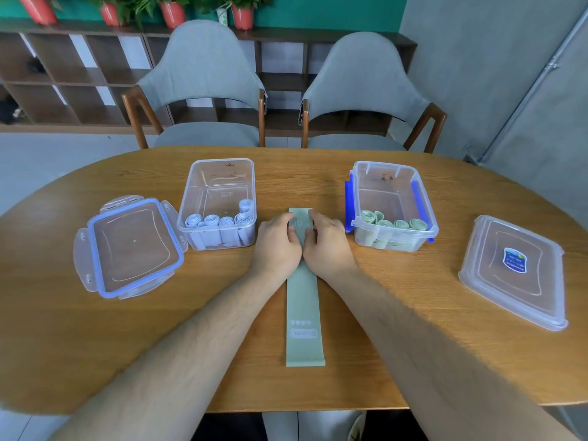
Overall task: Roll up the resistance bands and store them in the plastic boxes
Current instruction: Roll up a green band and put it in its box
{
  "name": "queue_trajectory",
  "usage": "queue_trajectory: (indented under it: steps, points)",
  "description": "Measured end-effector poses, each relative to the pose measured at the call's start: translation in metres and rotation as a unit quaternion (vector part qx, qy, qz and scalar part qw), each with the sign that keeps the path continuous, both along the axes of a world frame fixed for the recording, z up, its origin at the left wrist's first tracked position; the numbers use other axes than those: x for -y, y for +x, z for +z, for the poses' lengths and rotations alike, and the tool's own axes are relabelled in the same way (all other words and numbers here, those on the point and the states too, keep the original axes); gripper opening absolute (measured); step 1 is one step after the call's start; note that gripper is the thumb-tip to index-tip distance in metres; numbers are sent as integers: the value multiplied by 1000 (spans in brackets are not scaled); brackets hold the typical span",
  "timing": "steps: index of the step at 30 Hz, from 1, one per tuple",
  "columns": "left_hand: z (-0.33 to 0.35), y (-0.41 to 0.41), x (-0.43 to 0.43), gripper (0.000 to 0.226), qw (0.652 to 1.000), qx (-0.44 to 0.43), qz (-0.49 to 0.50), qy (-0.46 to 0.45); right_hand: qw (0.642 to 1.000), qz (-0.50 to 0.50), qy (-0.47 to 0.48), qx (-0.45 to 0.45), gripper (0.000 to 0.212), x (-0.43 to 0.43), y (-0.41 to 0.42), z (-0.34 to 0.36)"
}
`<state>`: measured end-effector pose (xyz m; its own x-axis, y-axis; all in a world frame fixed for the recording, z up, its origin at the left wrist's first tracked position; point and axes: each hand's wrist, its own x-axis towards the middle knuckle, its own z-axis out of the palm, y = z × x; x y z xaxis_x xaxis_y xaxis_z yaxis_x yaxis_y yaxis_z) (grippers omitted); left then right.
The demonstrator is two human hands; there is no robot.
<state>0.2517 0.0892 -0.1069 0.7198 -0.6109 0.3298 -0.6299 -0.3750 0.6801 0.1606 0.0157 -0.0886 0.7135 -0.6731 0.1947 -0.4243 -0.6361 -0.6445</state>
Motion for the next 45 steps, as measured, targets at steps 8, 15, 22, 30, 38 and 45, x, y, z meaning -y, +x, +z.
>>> queue_trajectory:
  steps: [8, 15, 22, 30, 38, 45]
  points:
    - [-7, 4, 0, 31, 999, 3, 3, -37, 1000, 5, 5, 22, 46, 2, 2, -8]
    - [-8, 4, 1, 38, 998, 53, 1, 26, 998, 40, -35, 26, 47, -2, 1, -8]
    - [-4, 8, 3, 46, 982, 57, -65, 166, 991, 84, -57, -88, 48, 4, 5, -8]
    - [-3, -10, -18, 36, 995, 65, 14, 72, 997, 55, -37, -41, 44, -7, -4, -7]
    - [-3, -17, -31, 35, 993, 79, -18, 84, 996, 42, -74, -37, 38, -17, -20, -9]
    - [9, -30, -44, 24, 996, 47, -54, 56, 996, 32, -81, -5, 29, -27, -31, -15]
